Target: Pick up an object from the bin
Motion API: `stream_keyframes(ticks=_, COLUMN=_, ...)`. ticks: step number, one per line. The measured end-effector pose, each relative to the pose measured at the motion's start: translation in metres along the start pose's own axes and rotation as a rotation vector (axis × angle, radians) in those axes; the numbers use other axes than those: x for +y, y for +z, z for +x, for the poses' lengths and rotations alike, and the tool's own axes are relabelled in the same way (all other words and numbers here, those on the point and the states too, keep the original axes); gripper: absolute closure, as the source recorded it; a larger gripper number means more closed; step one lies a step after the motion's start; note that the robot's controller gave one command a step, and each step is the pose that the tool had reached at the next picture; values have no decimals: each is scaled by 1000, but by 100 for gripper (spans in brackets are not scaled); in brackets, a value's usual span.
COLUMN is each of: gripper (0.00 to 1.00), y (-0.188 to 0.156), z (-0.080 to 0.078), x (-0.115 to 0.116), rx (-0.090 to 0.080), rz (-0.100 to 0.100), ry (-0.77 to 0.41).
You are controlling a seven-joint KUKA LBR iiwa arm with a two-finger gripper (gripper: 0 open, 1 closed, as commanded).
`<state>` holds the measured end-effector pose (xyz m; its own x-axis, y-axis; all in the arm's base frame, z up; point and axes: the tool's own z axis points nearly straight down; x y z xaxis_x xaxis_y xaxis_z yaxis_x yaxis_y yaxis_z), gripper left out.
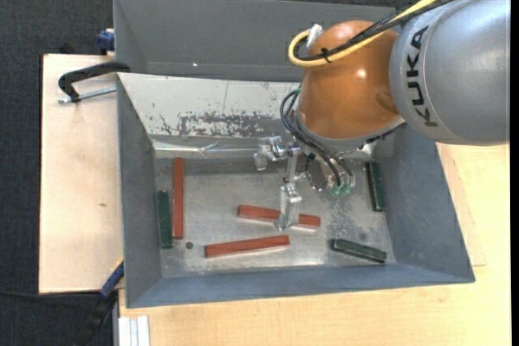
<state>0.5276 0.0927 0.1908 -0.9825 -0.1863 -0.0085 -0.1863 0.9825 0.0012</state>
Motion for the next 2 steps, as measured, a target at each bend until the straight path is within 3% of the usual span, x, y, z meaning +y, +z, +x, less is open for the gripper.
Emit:
stream_keyframes(ticks=1, gripper=0, y=60, z=-11, x=1, rx=3, rz=1, ry=-76)
stream_keyframes(ticks=2, gripper=0, y=104, z=17, x=-29, rx=13, rz=1, ry=-100)
